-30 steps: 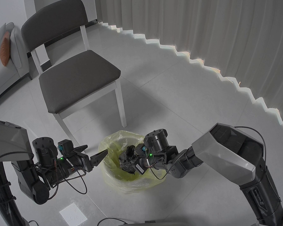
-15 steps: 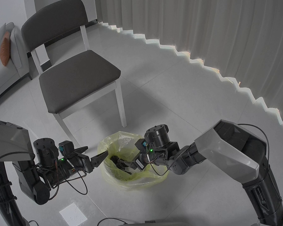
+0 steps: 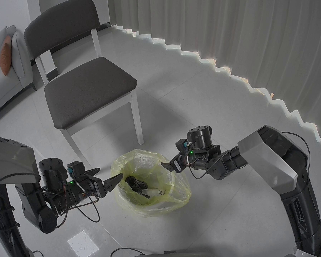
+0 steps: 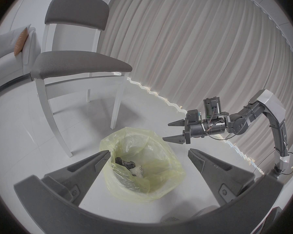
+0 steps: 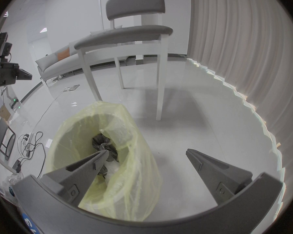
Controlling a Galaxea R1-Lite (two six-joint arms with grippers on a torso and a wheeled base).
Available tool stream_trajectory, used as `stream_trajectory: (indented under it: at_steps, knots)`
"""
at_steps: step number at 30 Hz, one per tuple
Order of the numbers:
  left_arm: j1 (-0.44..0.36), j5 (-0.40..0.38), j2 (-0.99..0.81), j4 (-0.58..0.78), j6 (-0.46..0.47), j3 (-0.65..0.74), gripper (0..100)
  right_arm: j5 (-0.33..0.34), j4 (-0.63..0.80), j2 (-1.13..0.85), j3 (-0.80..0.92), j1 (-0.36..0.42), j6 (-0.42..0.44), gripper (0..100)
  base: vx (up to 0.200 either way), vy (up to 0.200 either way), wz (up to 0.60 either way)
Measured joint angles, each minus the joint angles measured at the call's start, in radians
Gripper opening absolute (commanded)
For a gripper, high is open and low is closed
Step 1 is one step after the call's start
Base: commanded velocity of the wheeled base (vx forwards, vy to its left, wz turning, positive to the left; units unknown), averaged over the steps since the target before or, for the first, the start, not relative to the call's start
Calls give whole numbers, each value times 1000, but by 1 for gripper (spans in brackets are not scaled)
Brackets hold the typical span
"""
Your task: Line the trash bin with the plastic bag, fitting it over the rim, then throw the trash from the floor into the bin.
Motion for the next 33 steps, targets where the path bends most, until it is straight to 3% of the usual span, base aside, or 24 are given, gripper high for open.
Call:
stream_trajectory:
  at_steps: [7, 33]
  knots:
    - [-1, 0, 6, 0, 0, 0, 100, -2, 1, 50, -27, -54, -2, 100, 0, 0, 0]
    - [2, 2, 36, 0, 0, -5, 100, -26, 132, 215, -260, -102, -7, 100, 0, 0, 0]
